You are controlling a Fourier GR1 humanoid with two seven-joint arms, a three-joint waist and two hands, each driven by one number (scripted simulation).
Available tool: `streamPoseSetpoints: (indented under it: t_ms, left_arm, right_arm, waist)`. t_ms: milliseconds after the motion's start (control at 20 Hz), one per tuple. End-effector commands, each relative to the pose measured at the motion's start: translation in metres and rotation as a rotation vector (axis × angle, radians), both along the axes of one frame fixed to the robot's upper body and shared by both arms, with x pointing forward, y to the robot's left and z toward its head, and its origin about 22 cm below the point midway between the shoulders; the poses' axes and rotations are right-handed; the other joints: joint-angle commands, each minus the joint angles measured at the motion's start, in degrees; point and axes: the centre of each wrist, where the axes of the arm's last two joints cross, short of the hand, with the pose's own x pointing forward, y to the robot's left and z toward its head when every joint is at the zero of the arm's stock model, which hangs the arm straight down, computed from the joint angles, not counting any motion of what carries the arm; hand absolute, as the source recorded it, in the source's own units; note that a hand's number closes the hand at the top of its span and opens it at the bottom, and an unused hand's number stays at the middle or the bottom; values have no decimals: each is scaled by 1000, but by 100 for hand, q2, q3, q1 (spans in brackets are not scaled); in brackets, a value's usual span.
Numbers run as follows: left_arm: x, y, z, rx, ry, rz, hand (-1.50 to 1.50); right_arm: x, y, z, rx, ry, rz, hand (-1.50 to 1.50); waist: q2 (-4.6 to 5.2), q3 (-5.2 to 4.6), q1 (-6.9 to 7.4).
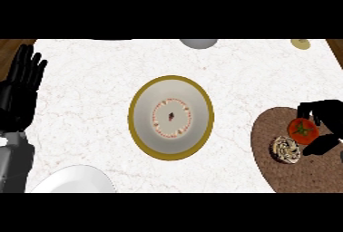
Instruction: Pick the tomato from the placemat and place it in the bowl
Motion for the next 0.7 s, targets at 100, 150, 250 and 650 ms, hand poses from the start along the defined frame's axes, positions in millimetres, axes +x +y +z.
streamPoseSetpoints:
  t_ms: [100, 150, 250, 650]
  left_arm:
    - [12, -12, 9, -14, -17, -42, 0]
    - [16, -12, 8, -7, -2, -47, 0]
    - [8, -15, -8, -6, 9, -37, 0]
    - [8, 5, 1, -9, -6, 1, 0]
  right_arm:
    - [38, -35, 36, -28, 78, 171, 150]
    - [43, -41, 45, -22, 79, 200, 150]
    - [55, -49, 60, -4, 55, 210, 150]
    - [77, -68, 108, 62, -179, 234, 150]
  waist:
    - [113, 51, 282]
    - [104, 46, 212]
    - [88, 41, 227]
    - [11, 29, 7]
